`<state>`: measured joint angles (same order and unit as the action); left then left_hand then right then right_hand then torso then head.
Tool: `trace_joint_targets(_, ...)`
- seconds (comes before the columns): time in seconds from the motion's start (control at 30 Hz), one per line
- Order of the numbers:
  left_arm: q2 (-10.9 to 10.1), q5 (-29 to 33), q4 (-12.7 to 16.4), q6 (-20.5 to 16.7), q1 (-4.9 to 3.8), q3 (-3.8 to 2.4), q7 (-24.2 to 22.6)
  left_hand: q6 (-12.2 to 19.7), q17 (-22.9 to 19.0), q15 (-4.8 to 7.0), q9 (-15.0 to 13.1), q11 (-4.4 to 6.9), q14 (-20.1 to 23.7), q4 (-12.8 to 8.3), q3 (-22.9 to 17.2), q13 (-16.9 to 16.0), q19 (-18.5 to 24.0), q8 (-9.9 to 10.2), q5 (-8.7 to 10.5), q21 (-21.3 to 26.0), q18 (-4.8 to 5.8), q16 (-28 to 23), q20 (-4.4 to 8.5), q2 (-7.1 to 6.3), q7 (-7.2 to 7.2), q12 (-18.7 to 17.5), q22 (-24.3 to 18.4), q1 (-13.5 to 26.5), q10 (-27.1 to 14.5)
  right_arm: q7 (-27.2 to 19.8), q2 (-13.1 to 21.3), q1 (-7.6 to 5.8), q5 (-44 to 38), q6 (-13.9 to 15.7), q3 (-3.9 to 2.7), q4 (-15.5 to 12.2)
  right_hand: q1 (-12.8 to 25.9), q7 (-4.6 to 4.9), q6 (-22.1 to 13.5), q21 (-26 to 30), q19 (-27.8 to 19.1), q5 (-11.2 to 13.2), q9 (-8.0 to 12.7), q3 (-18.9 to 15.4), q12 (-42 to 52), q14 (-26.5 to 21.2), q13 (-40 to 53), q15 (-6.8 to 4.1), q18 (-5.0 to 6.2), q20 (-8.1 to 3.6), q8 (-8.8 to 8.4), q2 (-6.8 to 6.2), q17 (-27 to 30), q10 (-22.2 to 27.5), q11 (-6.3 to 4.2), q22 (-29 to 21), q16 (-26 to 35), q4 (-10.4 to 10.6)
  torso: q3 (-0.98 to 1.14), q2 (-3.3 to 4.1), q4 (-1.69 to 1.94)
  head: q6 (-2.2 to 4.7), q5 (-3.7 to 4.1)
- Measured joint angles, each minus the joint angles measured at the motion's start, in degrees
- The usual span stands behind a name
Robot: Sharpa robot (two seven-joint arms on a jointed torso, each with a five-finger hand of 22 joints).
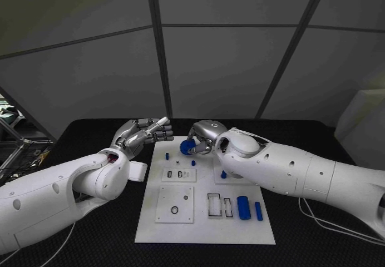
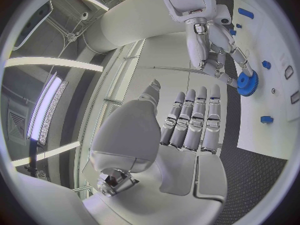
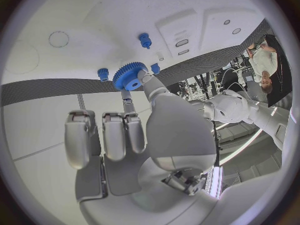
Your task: Assemble the parts on the task board
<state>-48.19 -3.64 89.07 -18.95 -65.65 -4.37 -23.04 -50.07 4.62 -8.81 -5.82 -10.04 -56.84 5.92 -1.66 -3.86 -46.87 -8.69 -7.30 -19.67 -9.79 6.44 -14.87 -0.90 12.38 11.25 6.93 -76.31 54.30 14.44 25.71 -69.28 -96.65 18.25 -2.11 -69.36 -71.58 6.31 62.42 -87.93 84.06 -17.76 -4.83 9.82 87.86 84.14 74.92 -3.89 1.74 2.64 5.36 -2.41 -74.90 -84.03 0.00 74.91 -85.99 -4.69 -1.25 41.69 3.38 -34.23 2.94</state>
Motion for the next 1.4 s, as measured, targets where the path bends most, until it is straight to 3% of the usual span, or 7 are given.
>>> trace_joint_targets(0.67,-0.1,0.0,-0.1,0.1,-0.01,-0.01,0.1,0.0,0.0,0.00,0.0,0.00,0.0,0.0,0.0,0.0,0.0,0.2,0.00,0.2,0.00,-0.2,0.00,0.00,0.00,-0.2,0.0,0.0,0.0,3.3,-2.1,0.01,-2.1,-0.8,0.14,3.5,1.0,0.02,0.0,0.0,0.0,0.1,0.0,0.0,0.0,0.0,0.0,0.01,0.01,0.00,-0.27,-0.19,0.0,0.0,0.01,0.0,0.0,0.0,0.05,-0.08,-0.10,-0.18,-0.36)
trace_joint_targets(0.8,-0.1,0.0,-0.1,0.1,-0.01,-0.01,0.2,0.0,0.0,0.00,0.0,0.00,0.0,0.0,0.0,0.0,0.0,0.2,0.00,0.2,0.00,-0.2,0.00,0.00,0.00,-0.2,0.0,0.0,0.0,3.5,-2.4,-0.02,-2.2,-0.9,0.13,3.8,1.9,-0.17,0.3,0.0,0.0,0.5,-0.2,-0.5,-0.5,0.0,0.0,0.01,0.01,0.00,-1.54,-0.22,0.0,0.0,0.01,0.0,0.0,0.0,0.05,-0.08,-0.13,-0.20,-0.38)
trace_joint_targets(0.87,-0.1,0.0,-0.1,0.1,-0.01,-0.01,0.2,0.0,0.0,0.00,0.0,0.00,0.0,0.0,0.0,0.0,0.0,0.2,0.00,0.2,0.00,-0.2,0.00,0.00,0.00,-0.2,0.0,0.0,0.0,3.5,-2.6,-0.02,-2.2,-1.1,0.12,4.0,3.1,-0.96,-1.1,0.0,0.0,0.8,-2.4,-1.2,-1.0,0.0,0.0,0.03,0.01,0.00,-1.73,-1.05,0.0,0.0,0.35,0.0,0.0,0.4,0.06,-0.08,-0.14,-0.22,-0.38)
trace_joint_targets(0.97,-0.1,0.0,-0.1,0.1,-0.02,-0.01,0.3,0.0,0.0,0.00,0.0,0.00,0.0,0.0,0.0,0.0,0.0,0.2,0.00,0.2,0.00,-0.2,0.00,0.00,0.00,-0.2,0.0,0.0,0.0,3.5,-2.9,-0.03,-2.2,-1.9,0.12,4.3,5.0,-0.42,-4.7,0.0,-0.1,1.8,-2.2,-2.4,-1.6,-0.1,0.0,0.73,0.01,0.38,-1.60,-1.82,0.0,0.0,0.84,0.0,0.1,1.4,0.05,-0.08,-0.14,-0.23,-0.38)
trace_joint_targets(1.1,-0.2,0.0,0.0,0.1,-0.02,-0.01,0.3,0.0,0.0,0.00,0.0,0.00,0.0,0.0,0.0,0.0,0.0,0.2,0.00,0.2,0.00,-0.2,0.00,0.00,0.00,-0.2,0.0,0.0,0.0,3.3,-3.0,-0.02,-2.2,-3.1,0.15,4.6,6.6,-0.01,-6.6,0.0,-0.1,5.7,-0.9,-3.9,-1.8,-0.1,0.0,0.73,0.01,0.57,-1.75,-3.44,0.0,0.0,1.25,0.0,0.3,4.9,0.05,-0.08,-0.14,-0.23,-0.35)
trace_joint_targets(1.4,-0.3,0.0,0.0,0.1,-0.02,-0.01,0.4,0.0,0.0,0.00,0.0,0.00,0.0,0.0,0.0,0.0,0.0,0.2,0.00,0.2,0.00,-0.2,0.00,0.00,0.00,-0.2,-0.1,0.0,0.0,2.8,-3.0,0.01,-1.2,-5.9,0.17,4.9,8.4,-0.01,-6.6,0.0,-0.1,5.9,0.1,-4.3,-1.8,-0.1,0.0,1.14,0.02,0.95,-1.75,-5.10,0.0,0.0,1.66,0.0,0.3,16.9,0.06,-0.08,-0.13,-0.25,-0.32)
